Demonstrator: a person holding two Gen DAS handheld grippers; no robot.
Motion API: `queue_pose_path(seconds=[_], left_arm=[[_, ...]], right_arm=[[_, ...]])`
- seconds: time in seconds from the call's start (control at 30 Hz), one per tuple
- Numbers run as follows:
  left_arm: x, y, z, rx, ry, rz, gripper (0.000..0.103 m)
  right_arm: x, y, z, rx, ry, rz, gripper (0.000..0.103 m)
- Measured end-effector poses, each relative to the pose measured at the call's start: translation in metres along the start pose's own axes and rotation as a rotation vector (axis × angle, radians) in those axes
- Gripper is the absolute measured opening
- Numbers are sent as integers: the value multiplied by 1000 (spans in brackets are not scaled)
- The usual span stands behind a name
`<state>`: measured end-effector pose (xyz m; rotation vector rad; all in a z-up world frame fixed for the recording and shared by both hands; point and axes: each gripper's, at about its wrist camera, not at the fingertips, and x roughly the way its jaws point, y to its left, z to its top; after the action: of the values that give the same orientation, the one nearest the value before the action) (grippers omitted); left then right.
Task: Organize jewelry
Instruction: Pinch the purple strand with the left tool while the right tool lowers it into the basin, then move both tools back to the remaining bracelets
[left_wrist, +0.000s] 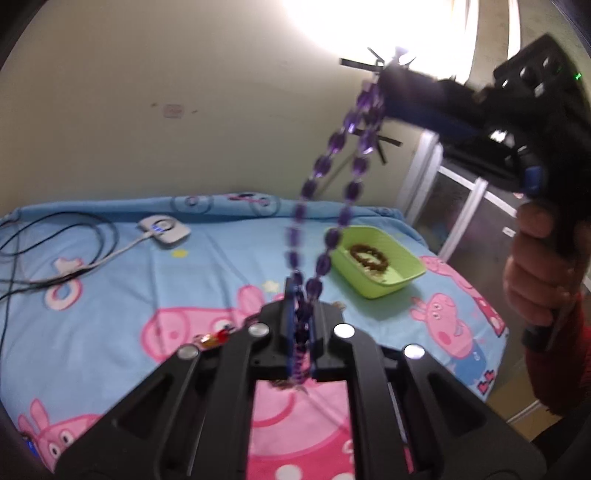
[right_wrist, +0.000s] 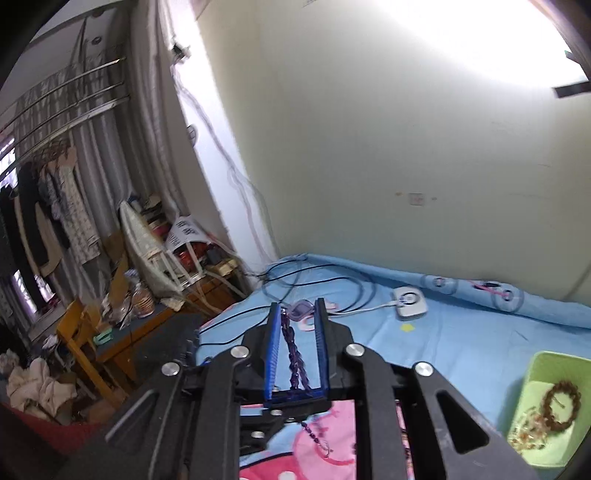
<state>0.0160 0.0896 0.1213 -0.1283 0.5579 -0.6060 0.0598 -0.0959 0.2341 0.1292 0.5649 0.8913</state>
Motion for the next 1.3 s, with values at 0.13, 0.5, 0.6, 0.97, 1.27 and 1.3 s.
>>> queue_pose_path(seconds=[0.13, 0.5, 0.6, 0.97, 1.27, 1.3], left_arm=[[21, -26, 31, 36, 9, -69, 6], [153, -106, 124, 50, 83, -298, 6], [201, -127, 120, 50, 144, -319, 6], [313, -167, 58, 79, 458, -296, 6], [311, -165, 46, 133, 623, -238, 15], [306, -163, 48, 134, 617, -236, 15]], right_arm=[[-40, -43, 5, 60, -58, -77, 0], [-133, -164, -12, 225, -167, -311, 0], [-142, -191, -33, 264, -156, -362, 0], [-128, -247, -119, 378, -70, -399, 0], [-124, -249, -125, 424, -119, -376, 38], [-126, -243, -122, 417, -125, -370, 38]])
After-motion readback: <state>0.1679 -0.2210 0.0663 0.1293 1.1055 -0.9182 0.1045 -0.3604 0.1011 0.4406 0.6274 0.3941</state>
